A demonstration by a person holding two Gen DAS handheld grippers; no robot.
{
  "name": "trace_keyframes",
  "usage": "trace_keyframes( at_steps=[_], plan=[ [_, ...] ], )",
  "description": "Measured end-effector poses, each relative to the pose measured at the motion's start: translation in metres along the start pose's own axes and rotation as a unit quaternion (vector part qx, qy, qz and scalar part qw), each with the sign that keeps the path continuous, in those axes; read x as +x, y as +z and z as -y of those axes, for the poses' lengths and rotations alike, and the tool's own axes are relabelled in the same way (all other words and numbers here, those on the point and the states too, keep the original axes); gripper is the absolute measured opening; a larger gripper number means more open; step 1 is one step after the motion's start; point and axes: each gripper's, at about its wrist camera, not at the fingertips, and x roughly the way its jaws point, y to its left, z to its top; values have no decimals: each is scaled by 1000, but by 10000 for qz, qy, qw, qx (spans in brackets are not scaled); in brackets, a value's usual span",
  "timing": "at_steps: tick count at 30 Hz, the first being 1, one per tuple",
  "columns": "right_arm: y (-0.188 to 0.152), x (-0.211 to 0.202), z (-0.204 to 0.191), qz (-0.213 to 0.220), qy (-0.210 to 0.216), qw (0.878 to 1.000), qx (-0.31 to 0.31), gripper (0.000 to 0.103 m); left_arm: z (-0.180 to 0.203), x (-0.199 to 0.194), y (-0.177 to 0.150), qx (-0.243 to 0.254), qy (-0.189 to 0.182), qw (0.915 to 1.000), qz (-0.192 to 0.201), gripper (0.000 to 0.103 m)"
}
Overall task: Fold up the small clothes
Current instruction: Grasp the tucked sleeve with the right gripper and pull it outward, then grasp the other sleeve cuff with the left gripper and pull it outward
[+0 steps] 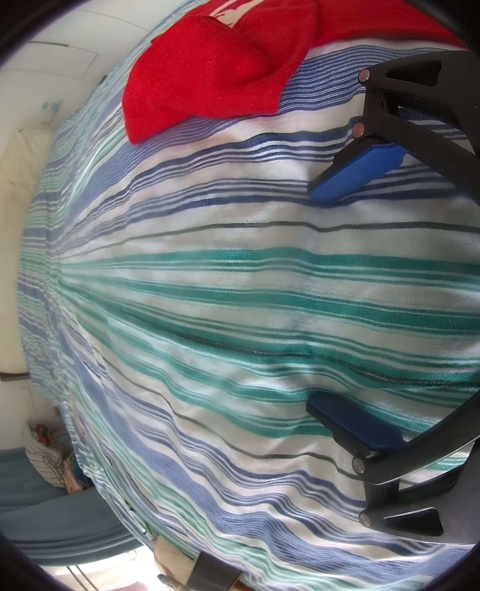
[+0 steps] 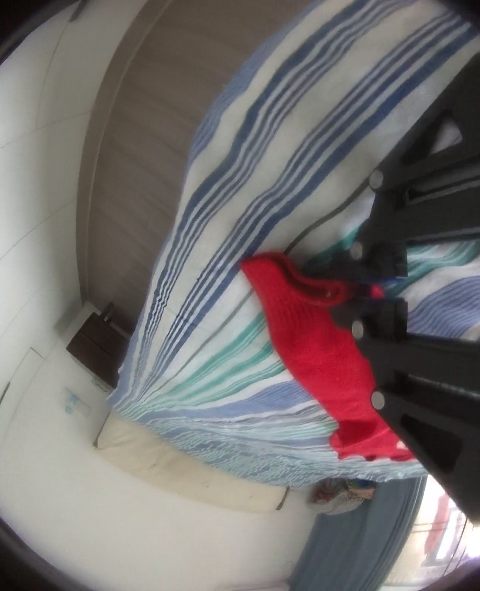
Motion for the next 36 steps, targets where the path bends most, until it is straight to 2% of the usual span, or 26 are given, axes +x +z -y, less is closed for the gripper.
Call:
trace_keyframes(
  at_steps=[2, 4, 6, 10, 12, 14, 15, 19, 22, 24, 26, 28, 31, 34, 36],
  plan=[
    [5, -16, -11, 380, -705, 9947, -643, 3, 0, 0, 0, 1, 1, 10000, 2, 103],
    [7, -14, 0, 287, -1124, 9912, -638, 3, 0, 0, 0, 1, 2, 10000, 0, 103],
    [5, -5, 4, 142, -1284, 9894, -657, 3, 0, 0, 0, 4, 7, 10000, -4, 103],
    [-3, -3, -5, 250, -1534, 9843, -838, 4, 0, 0, 0, 1, 2, 10000, 0, 103],
    [-3, -6, -6, 321, -1616, 9826, -858, 19, 0, 0, 0, 4, 6, 10000, 0, 103],
    [-4, -16, -6, 388, -1642, 9826, -773, 60, 0, 1, -1, -13, 0, 10000, 14, 103],
    [-6, -28, -5, 500, -1638, 9827, -711, 65, 0, 0, -1, -8, 8, 10000, 12, 103],
    [-36, -83, -11, 955, -1721, 9766, -863, 66, 3, 0, 2, -55, 107, 9998, -138, 103],
    [-73, -116, -27, 1121, -1454, 9759, -1180, 70, 6, -13, 10, -80, 143, 9984, -537, 100],
    [-103, -130, -40, 1139, -1209, 9749, -1481, 73, 16, -44, 13, -49, 158, 9993, -345, 99],
    [-134, -138, -53, 1097, -945, 9724, -1831, 76, 48, -87, 16, 508, -8, 9985, 200, 100],
    [-162, -134, -71, 1049, -791, 9670, -2182, 77, 98, -122, 18, 1443, -230, 9872, 638, 103],
    [-193, -119, -91, 879, -494, 9627, -2513, 77, 176, -140, 18, 2421, -340, 9670, 724, 103],
    [-214, -96, -106, 578, -369, 9575, -2803, 77, 243, -134, 7, 3300, -770, 9382, 705, 103],
    [-224, -89, -112, 456, -295, 9531, -2979, 77, 281, -119, -4, 3851, -810, 9179, 515, 102]
  ],
)
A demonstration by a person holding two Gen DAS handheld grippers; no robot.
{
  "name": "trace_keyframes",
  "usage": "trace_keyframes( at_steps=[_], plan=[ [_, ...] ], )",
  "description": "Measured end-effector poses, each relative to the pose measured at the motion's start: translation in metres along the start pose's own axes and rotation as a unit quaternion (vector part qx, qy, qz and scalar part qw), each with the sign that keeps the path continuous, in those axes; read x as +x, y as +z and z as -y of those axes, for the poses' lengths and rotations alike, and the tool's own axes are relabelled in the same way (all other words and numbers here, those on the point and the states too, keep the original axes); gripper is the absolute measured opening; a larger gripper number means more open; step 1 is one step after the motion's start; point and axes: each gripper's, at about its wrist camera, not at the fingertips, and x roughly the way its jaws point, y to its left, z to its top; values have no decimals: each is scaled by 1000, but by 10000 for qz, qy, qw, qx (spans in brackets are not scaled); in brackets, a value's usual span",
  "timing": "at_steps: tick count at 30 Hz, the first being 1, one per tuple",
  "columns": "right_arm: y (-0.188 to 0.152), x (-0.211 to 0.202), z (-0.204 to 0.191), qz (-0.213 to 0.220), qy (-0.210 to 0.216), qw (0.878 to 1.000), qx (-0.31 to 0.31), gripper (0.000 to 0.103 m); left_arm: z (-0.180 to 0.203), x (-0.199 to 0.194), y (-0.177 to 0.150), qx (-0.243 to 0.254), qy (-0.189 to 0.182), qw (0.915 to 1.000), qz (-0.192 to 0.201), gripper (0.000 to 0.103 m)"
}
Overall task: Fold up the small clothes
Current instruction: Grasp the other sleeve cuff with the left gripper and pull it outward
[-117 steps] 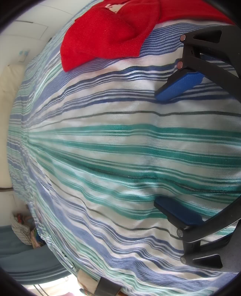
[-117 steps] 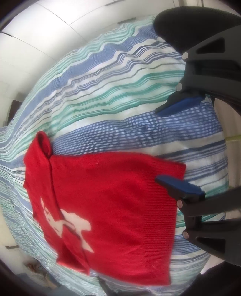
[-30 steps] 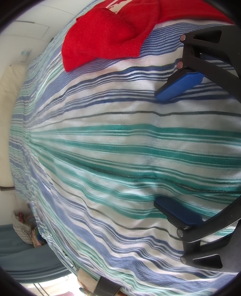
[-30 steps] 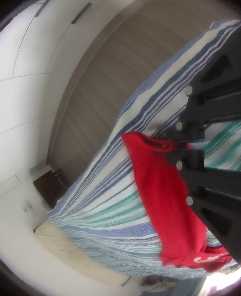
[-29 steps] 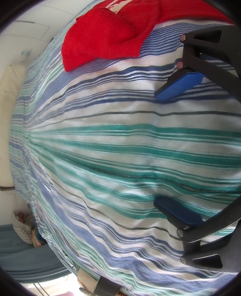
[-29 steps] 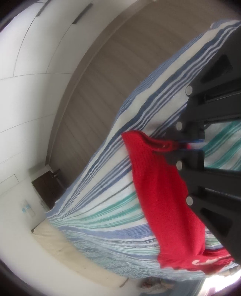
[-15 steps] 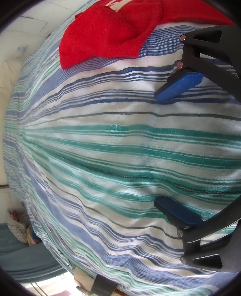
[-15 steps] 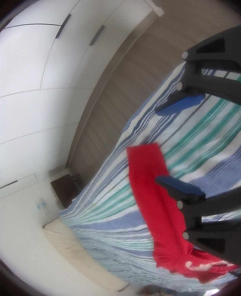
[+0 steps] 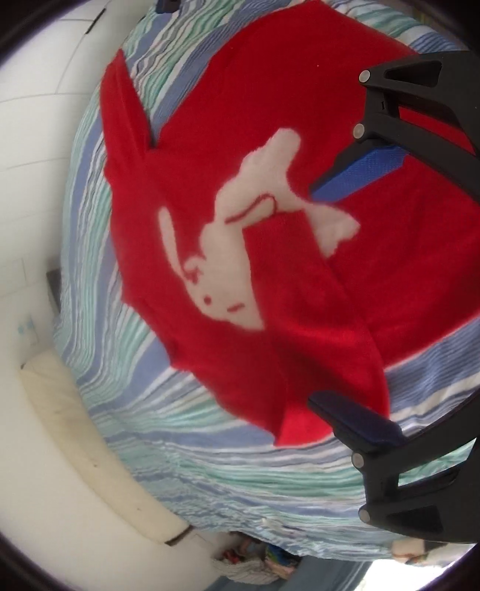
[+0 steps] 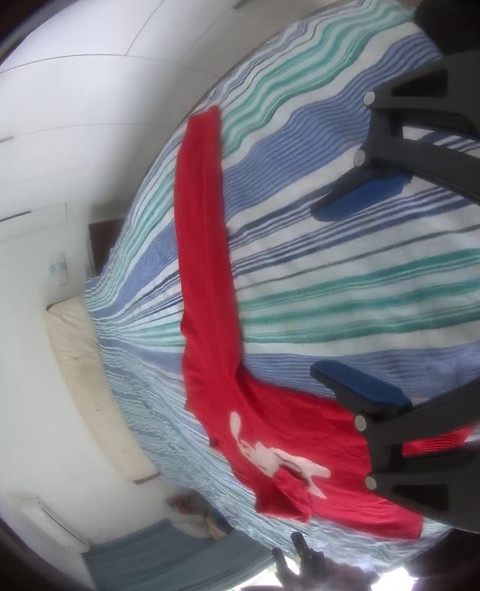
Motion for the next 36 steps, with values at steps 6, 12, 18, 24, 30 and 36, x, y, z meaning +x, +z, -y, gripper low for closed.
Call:
trace_keyframes(
  at_steps=[6, 12, 18, 24, 30, 36],
  plan=[
    [-9, -2, -12, -7, 55, 9995, -295, 77, 24, 62, 18, -24, -178, 9967, -797, 83],
    [-7, -2, -14, 45, 87, 9995, -290, 77, -45, 45, 8, -1724, -1168, 9754, -720, 12],
    [-7, -1, -10, 74, 72, 9997, -221, 77, -210, -36, -61, -4120, -522, 9096, 128, 12],
    [-7, 7, -14, -16, 96, 9996, -263, 77, -303, -26, -186, -5280, 1077, 8403, -588, 11],
    [-11, 14, -19, -148, 26, 9989, -434, 77, -302, 7, -249, -5623, 1397, 8079, -1077, 9],
    [-15, 23, -21, -315, -31, 9983, -495, 77, -294, 28, -275, -5785, 1338, 7928, -1373, 9]
  ],
)
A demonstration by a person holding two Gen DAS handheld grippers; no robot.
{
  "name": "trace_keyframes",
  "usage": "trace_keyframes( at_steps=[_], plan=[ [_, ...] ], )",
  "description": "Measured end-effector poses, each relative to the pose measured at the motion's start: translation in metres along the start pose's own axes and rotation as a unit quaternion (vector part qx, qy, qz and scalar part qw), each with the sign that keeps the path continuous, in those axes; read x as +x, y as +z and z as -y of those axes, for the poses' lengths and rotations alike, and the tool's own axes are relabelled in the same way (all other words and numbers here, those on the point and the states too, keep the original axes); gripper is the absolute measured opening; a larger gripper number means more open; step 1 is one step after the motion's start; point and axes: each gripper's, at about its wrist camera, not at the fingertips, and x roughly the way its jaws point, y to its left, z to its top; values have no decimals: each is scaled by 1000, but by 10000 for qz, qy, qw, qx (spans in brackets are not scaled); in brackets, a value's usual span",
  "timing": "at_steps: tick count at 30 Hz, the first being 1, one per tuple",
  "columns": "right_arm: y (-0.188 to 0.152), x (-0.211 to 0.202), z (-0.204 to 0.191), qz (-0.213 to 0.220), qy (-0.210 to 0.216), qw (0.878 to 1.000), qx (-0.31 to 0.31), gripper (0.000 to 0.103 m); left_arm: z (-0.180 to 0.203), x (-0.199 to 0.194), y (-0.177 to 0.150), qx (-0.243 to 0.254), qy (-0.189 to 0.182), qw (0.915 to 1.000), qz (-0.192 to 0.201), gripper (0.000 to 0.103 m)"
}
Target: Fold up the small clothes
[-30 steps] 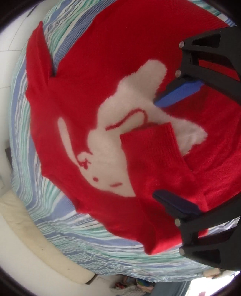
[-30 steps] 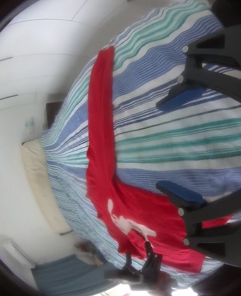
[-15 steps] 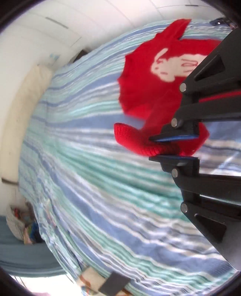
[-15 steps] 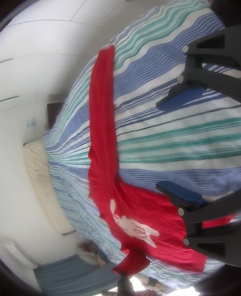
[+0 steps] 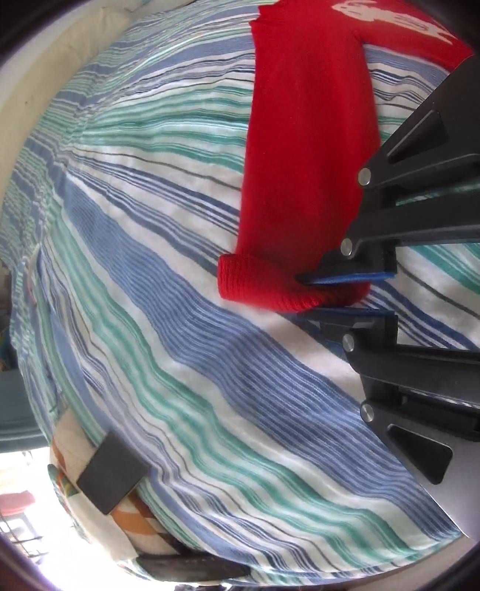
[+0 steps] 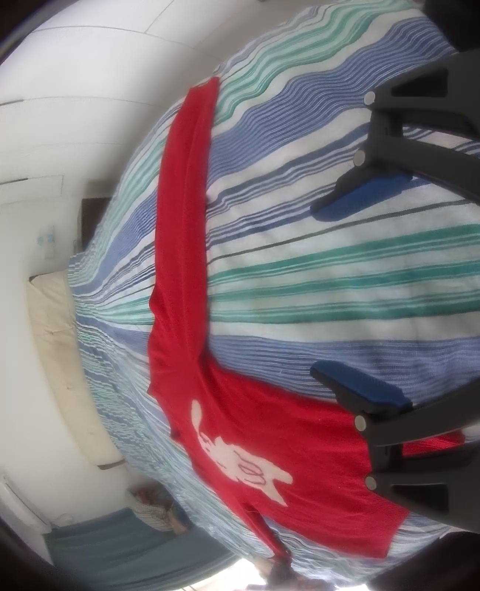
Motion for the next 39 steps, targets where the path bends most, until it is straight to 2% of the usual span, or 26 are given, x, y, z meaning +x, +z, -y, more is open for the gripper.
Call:
trace_keyframes(
  at_steps=[4, 6, 9, 11, 14, 17, 20, 22, 25, 29, 31, 33, 36, 39],
  plan=[
    [-1, 2, 2, -38, -38, 10000, 33, 77, -9, 9, -7, -209, -88, 9997, 11, 9],
    [-1, 4, 3, -69, -56, 9999, 50, 77, -8, 6, -8, -171, -78, 9998, 39, 12],
    [0, 4, 7, -67, -53, 9999, 140, 77, -2, -15, -10, -27, -42, 9997, 223, 36],
    [1, 3, 9, -20, -50, 9998, 195, 77, 6, -39, -16, 137, -336, 9981, 500, 64],
    [2, 0, 8, 33, -91, 9998, 194, 77, 29, -75, -34, 431, -852, 9926, 753, 78],
    [4, -4, 3, 125, -128, 9998, 72, 78, 67, -100, -60, 825, -1380, 9841, 752, 86],
    [7, -9, -4, 261, -163, 9994, -132, 79, 110, -111, -90, 1258, -1683, 9747, 768, 96],
    [11, -10, -9, 317, -190, 9990, -256, 80, 136, -106, -108, 1515, -1723, 9706, 721, 97],
    [18, -10, -15, 361, -204, 9983, -402, 80, 165, -83, -128, 1799, -1541, 9694, 638, 97],
    [32, -6, -22, 464, -226, 9973, -523, 80, 175, -47, -145, 1742, -1187, 9764, 472, 98],
    [41, 1, -26, 482, -194, 9972, -538, 82, 178, -39, -153, 1853, -1141, 9741, 605, 103],
    [47, 12, -30, 474, -180, 9969, -597, 84, 180, -39, -157, 1919, -1069, 9730, 706, 103],
    [47, 41, -31, 323, -168, 9970, -685, 84, 179, -40, -156, 1910, -1087, 9730, 701, 103],
    [34, 79, -25, -106, -311, 9966, -759, 84, 177, -40, -159, 1878, -1126, 9728, 751, 103]
  ],
)
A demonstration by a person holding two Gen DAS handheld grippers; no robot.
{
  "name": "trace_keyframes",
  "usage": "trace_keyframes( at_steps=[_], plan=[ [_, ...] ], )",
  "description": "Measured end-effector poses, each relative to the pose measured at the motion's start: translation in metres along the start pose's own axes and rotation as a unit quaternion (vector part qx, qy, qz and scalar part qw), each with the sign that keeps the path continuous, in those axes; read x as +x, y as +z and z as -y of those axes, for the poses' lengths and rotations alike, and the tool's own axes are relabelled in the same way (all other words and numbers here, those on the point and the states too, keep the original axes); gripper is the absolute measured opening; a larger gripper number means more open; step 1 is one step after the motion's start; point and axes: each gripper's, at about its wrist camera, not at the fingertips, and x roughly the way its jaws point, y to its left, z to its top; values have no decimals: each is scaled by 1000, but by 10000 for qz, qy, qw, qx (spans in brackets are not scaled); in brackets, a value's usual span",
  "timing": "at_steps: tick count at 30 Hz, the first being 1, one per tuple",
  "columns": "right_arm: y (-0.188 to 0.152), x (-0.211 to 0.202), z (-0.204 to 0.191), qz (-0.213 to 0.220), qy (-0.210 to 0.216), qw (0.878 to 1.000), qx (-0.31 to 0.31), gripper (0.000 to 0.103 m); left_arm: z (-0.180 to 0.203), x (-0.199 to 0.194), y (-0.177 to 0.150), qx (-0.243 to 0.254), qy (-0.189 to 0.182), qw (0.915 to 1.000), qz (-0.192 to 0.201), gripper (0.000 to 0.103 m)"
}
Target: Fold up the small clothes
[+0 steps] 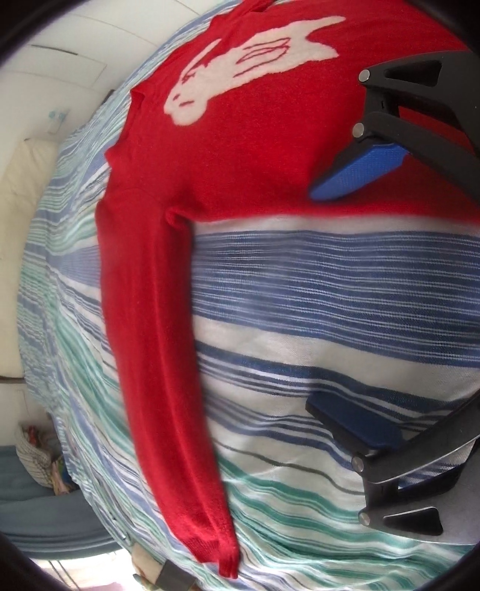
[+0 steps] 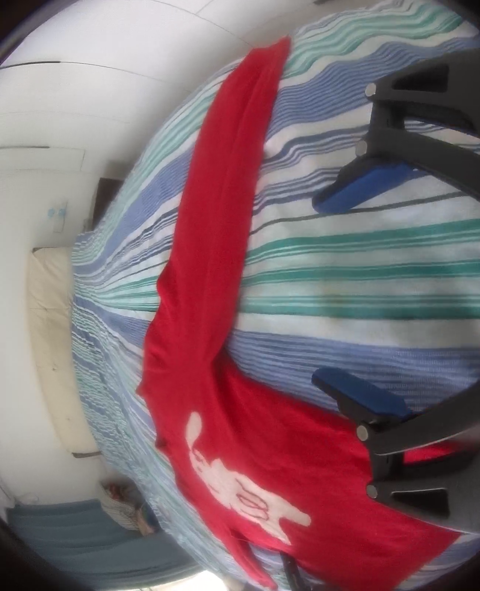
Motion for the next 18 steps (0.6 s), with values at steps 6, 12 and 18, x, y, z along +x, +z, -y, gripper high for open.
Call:
trace_keyframes(
  at_steps=[6, 12, 18],
  plan=[
    [-15, 21, 5, -133, 179, 9998, 12, 99, 4, 1, 0, 74, 102, 9999, 0, 103],
    [-17, 21, 5, -107, 238, 9997, 30, 101, 3, 1, -1, 49, 79, 10000, 27, 103],
    [-17, 21, 4, -95, 234, 9997, 18, 102, 3, 1, -1, 45, 73, 10000, 28, 103]
  ],
)
